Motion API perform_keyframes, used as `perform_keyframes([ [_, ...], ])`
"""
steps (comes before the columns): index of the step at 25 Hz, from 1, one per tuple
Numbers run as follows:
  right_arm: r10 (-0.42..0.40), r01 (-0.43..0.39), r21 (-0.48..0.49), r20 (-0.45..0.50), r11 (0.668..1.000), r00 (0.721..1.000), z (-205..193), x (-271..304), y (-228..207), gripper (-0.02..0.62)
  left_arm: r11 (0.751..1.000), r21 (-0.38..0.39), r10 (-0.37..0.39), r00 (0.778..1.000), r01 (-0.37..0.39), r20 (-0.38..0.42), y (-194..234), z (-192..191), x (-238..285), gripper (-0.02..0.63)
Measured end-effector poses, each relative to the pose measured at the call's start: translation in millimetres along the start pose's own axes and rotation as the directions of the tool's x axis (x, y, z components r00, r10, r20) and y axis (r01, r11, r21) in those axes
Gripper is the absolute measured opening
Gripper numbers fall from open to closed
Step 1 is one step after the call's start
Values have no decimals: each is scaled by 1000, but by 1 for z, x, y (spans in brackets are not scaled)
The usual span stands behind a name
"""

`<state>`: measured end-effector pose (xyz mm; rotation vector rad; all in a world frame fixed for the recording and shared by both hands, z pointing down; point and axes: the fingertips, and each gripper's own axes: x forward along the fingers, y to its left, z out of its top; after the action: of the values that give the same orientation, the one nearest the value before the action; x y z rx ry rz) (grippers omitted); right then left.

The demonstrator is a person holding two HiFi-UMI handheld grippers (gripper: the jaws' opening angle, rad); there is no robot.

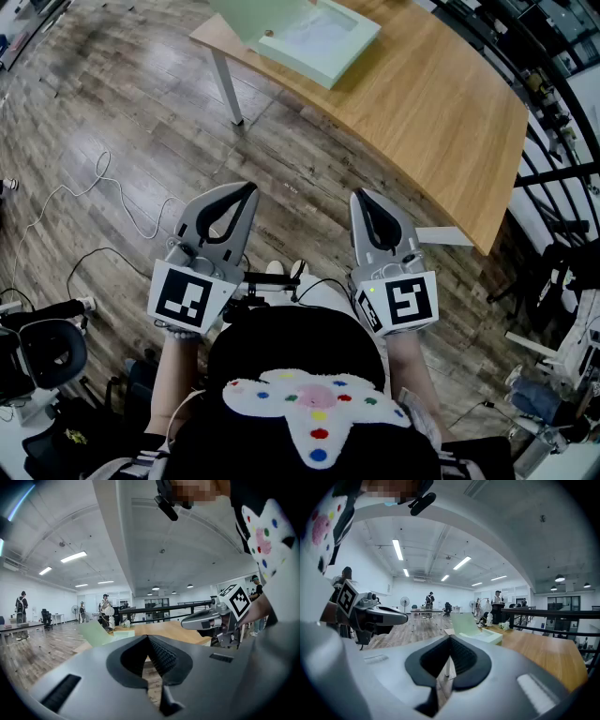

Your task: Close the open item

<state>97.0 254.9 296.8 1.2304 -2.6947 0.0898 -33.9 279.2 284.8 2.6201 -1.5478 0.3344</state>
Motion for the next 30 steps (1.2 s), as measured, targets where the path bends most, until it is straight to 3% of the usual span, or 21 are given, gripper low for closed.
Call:
perform_keyframes([
  [11, -3, 3, -1, 1, 1000, 1000, 2, 2, 0, 8, 1000, 4, 3, 1000, -3, 5, 4, 2, 1, 6],
  [17, -35, 34, 49, 15, 998, 999, 4, 3, 0, 8, 1000, 6, -2, 1000, 2, 13, 9, 2, -4, 6],
  [30, -115, 112, 60, 46, 992, 992, 6, -8, 21, 9, 1000, 20, -19, 998, 18, 53, 16, 6, -34, 6],
])
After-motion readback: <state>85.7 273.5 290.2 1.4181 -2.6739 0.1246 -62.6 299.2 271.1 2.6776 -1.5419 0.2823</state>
